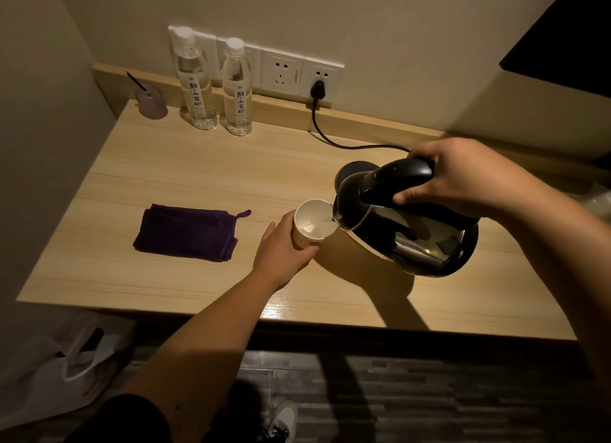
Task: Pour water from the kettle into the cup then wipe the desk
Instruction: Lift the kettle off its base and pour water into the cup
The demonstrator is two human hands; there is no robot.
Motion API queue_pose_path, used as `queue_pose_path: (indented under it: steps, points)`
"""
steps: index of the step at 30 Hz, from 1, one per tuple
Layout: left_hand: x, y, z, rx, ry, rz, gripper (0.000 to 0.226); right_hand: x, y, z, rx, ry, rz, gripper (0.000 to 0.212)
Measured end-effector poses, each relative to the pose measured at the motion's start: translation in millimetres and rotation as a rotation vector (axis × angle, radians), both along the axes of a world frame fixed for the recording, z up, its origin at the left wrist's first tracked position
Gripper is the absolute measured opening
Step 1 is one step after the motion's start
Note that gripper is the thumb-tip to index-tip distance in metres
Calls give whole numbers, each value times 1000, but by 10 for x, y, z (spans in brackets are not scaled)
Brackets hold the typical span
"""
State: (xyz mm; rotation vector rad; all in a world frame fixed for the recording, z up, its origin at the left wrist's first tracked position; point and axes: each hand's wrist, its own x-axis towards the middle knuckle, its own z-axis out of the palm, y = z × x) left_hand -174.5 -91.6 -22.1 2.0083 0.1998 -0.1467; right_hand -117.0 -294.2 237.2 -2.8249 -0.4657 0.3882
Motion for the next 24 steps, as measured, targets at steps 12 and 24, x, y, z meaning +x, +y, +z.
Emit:
queue_pose_path:
  steps: [12,24]
  points:
    - [-5,1,2,4,4,-1,77,24,14,49,-17,7,34,30]
    - [-11,6,6,-5,4,-3,76,40,43,61,-53,5,66,29]
